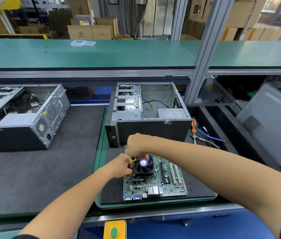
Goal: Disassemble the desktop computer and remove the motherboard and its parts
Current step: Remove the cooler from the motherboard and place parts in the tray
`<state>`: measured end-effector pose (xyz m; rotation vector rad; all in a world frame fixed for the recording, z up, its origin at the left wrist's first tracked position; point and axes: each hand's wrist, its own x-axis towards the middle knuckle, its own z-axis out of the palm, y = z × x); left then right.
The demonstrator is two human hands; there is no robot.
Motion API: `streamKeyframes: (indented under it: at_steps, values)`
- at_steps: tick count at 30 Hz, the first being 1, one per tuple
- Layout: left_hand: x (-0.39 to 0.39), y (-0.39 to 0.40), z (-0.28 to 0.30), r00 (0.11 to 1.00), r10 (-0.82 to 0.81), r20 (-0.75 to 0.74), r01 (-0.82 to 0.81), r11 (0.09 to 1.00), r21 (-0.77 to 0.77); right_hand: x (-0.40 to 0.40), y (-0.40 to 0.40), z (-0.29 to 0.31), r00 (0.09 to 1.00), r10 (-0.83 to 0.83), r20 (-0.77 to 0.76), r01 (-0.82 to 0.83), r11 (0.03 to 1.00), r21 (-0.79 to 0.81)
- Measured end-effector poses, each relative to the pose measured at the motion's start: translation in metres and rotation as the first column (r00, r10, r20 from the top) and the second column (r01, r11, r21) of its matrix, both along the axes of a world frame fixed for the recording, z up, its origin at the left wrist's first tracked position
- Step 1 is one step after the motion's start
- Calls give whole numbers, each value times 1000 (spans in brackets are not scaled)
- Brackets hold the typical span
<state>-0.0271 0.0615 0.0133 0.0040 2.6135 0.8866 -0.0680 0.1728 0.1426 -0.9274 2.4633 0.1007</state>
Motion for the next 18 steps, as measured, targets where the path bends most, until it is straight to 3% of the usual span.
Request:
streamKeyframes:
  at_steps: [2, 5, 8, 11, 14, 18]
  values:
    - [-1, 0, 1, 1000, -8, -2, 8, 1000, -5, -2, 2, 3, 976, 211, -50, -207, 976, 68]
    - [1, 1, 3, 999, -33, -31, 33, 999, 9, -4, 4, 8, 836, 526, -158, -495, 846, 195]
    - [1, 1, 5, 998, -61, -20, 59, 995, -80, -8, 5, 5, 732, 655, -186, -614, 753, 236]
    - [1, 3, 6, 997, -82, -11, 81, 993, -83, -11, 8, 2, 724, 657, -210, -644, 753, 138]
    - [1, 2, 10, 990, -141, -21, 137, 984, -112, -10, 8, -3, 791, 585, -180, -595, 804, -1]
    - [-2, 2, 19, 982, -176, -66, 162, 970, -179, -15, 11, -5, 890, 437, -133, -447, 892, -61]
